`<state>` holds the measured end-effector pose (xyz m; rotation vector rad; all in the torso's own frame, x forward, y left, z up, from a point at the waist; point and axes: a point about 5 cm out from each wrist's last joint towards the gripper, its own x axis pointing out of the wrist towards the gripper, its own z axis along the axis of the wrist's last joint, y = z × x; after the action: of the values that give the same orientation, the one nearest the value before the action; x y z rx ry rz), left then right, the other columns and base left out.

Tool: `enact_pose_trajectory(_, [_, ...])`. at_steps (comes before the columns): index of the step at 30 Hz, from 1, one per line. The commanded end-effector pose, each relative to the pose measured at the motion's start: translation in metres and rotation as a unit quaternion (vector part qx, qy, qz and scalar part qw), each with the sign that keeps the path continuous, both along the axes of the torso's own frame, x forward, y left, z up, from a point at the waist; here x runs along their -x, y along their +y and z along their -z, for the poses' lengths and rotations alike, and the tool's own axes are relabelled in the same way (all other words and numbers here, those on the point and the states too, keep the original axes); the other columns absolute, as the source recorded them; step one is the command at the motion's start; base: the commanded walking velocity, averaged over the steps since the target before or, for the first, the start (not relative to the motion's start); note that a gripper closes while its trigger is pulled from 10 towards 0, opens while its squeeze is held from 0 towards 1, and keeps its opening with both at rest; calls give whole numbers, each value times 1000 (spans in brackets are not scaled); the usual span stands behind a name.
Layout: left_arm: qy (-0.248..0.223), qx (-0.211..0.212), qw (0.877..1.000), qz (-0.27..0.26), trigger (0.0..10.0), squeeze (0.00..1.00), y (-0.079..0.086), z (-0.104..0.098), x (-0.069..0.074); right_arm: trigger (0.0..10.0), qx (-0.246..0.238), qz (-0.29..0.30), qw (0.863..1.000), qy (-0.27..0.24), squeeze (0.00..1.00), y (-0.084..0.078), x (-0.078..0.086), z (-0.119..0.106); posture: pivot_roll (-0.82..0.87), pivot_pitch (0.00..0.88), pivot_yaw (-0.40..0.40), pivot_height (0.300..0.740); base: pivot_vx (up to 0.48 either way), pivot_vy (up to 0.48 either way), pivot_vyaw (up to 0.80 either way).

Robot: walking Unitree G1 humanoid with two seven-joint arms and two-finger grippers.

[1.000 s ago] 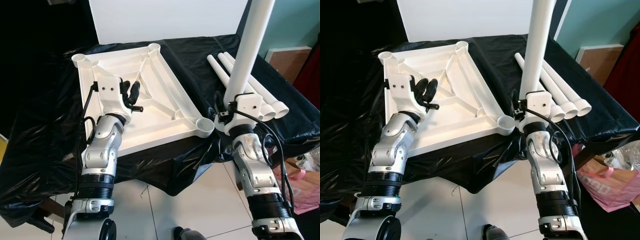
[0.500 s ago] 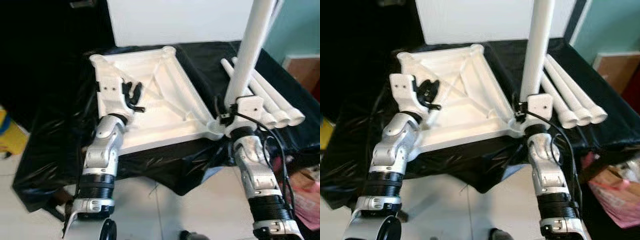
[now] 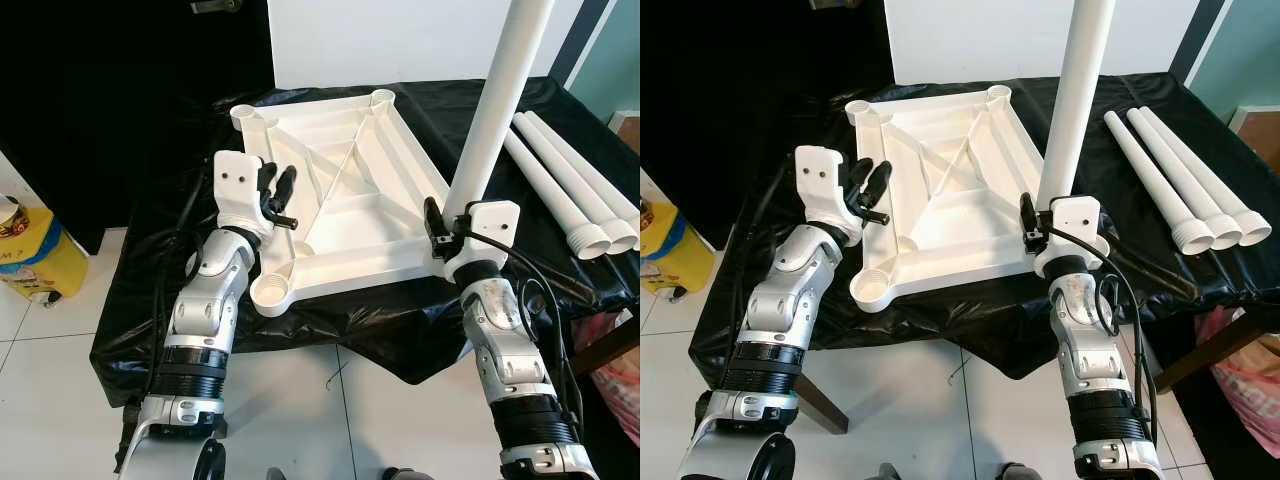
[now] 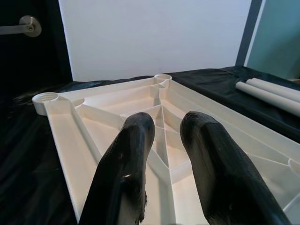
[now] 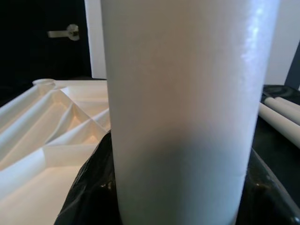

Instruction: Building children table

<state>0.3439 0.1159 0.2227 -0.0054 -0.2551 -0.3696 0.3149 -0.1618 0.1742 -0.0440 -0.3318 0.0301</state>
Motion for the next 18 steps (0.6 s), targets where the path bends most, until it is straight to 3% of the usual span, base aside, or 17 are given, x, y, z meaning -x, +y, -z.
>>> enact_pose_trajectory(1, [-13, -11, 1000, 15, 10000, 0, -2, -4, 2, 10000, 0, 8, 1000, 0, 0, -4, 1, 1, -108, 91, 44, 740, 0, 0, 0])
enact_pose_trajectory(6, [-15, -23, 999, 37, 10000, 0, -6, -4, 4, 10000, -11, 16, 1000, 2, 0, -8, 2, 1, -112, 99, 54, 740, 103, 0, 0])
enact_pose_trajectory(18, [-24, -5, 998, 53, 10000, 0, -9, -10, 4, 10000, -11, 28, 999, -32, 0, -17, 4, -13, -127, 95, 55, 740, 334, 0, 0])
